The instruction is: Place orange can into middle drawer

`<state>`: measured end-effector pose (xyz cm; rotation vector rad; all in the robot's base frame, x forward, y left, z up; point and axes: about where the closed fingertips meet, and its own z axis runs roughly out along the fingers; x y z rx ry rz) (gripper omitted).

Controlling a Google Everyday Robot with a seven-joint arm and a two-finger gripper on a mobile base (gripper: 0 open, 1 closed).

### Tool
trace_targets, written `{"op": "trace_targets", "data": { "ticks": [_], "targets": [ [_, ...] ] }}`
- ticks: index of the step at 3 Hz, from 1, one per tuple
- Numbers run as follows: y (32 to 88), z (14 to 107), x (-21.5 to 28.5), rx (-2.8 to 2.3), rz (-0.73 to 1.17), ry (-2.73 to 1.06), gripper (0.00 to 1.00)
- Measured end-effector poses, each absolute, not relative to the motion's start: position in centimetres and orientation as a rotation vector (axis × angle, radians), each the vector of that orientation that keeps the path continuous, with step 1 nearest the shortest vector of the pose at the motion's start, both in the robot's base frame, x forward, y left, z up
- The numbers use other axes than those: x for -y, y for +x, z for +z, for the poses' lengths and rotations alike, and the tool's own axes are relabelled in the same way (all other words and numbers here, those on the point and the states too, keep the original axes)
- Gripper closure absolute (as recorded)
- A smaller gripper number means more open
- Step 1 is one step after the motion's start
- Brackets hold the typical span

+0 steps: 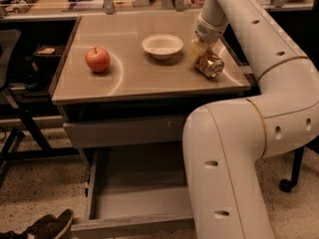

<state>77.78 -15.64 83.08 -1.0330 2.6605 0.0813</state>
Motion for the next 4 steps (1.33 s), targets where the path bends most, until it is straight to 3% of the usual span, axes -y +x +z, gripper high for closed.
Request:
{"op": "trace_targets", "data": {
  "ticks": [4],
  "targets": [
    [68.0, 81.9, 18.0, -2.764, 0.207, -1.081, 1.00]
  ]
}}
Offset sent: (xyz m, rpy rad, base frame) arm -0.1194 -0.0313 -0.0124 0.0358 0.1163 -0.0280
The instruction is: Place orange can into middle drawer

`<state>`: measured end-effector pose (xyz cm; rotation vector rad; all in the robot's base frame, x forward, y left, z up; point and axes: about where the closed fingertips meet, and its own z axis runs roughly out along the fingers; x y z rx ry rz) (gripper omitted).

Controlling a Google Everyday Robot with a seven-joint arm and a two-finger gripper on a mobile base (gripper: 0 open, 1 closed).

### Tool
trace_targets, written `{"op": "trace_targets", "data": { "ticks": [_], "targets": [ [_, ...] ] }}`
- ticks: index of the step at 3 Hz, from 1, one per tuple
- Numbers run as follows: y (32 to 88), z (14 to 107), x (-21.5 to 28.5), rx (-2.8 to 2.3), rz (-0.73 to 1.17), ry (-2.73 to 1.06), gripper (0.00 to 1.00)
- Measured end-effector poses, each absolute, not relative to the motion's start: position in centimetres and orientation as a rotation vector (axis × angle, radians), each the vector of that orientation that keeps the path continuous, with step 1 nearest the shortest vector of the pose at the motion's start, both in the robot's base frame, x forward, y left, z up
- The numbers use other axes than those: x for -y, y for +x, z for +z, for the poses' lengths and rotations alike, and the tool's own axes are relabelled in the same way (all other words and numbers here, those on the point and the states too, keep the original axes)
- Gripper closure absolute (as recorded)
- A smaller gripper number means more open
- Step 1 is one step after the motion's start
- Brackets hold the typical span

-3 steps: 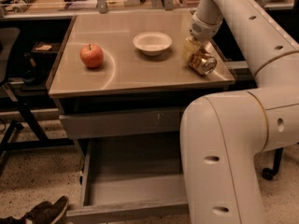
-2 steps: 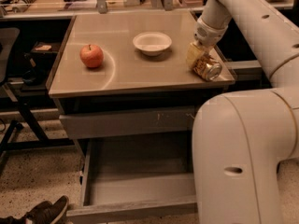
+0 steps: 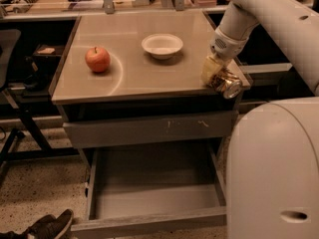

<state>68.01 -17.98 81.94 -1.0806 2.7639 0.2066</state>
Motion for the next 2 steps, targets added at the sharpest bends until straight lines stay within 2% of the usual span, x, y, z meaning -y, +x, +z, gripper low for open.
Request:
{"op": "trace_targets", "data": {
  "ticks": [2],
  "targets": [
    [66.7, 81.9, 18.2, -2.772, 0.198, -1.078, 1.00]
  ]
}}
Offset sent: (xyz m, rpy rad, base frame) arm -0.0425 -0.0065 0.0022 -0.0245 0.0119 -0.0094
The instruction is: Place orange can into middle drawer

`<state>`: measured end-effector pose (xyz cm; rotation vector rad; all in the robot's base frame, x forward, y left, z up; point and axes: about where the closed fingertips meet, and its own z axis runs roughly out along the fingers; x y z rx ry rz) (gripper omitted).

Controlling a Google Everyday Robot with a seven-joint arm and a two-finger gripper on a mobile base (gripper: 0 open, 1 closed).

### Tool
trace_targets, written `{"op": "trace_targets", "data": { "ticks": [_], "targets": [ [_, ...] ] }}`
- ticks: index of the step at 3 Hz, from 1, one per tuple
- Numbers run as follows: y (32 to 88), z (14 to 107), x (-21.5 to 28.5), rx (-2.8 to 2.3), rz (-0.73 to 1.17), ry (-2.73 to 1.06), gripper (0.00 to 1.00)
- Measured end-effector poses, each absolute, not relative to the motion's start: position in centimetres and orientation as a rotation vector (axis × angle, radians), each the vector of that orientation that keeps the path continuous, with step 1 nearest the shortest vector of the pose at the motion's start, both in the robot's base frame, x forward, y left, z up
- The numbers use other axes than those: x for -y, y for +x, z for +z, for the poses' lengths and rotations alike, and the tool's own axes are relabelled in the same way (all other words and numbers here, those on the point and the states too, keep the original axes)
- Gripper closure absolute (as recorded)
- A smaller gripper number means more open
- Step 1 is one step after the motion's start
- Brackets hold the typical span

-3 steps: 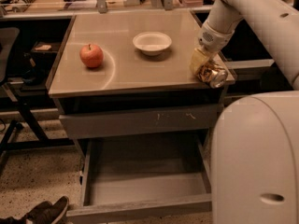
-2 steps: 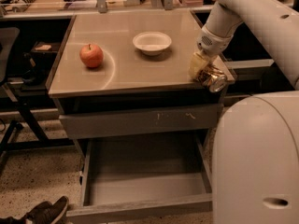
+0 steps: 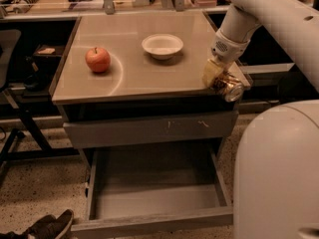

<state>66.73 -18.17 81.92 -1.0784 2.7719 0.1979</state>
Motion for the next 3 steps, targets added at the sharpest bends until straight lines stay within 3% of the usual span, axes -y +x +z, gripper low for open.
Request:
{"op": "trace_targets", "data": {
  "ticks": [2, 3],
  "targets": [
    [64.9, 82.1, 18.4, -2.790, 0.216, -1.051, 1.00],
    [60.9, 82.7, 19.8, -2.843, 0.302, -0.992, 1.00]
  ]
}}
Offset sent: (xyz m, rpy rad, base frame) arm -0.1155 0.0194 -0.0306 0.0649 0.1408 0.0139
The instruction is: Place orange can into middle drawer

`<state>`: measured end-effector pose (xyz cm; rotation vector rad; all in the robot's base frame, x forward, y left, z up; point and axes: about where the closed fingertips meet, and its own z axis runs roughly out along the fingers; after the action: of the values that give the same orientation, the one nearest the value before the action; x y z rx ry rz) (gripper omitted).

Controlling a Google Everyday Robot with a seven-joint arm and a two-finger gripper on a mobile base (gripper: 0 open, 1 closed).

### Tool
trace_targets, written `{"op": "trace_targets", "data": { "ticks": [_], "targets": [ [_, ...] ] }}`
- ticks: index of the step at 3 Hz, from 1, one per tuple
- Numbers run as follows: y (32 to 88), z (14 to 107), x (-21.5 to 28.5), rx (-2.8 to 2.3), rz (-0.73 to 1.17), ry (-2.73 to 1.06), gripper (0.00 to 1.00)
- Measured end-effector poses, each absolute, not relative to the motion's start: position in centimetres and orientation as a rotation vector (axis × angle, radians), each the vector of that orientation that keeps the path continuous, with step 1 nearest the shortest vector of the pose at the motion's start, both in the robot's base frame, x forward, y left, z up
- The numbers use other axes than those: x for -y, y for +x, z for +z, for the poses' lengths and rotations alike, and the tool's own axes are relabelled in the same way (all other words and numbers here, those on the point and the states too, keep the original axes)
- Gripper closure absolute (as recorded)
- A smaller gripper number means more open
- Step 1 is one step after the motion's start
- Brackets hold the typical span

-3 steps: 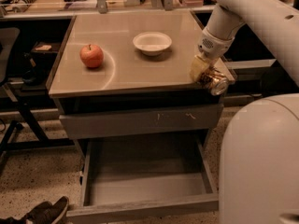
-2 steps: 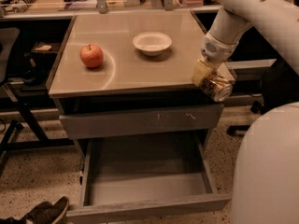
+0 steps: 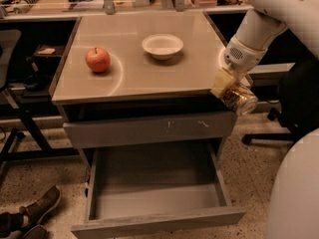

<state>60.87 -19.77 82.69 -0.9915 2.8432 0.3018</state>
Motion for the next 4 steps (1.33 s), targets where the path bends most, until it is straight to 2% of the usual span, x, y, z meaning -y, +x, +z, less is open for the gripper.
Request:
{"op": "trace_targets", "data": {
  "ticks": [2, 4],
  "targets": [
    [59.4, 82.7, 20.0, -2.837, 0.269, -0.990, 1.00],
    [50.9, 76.5, 19.5, -2.976, 0.410, -0.933, 1.00]
  ]
}}
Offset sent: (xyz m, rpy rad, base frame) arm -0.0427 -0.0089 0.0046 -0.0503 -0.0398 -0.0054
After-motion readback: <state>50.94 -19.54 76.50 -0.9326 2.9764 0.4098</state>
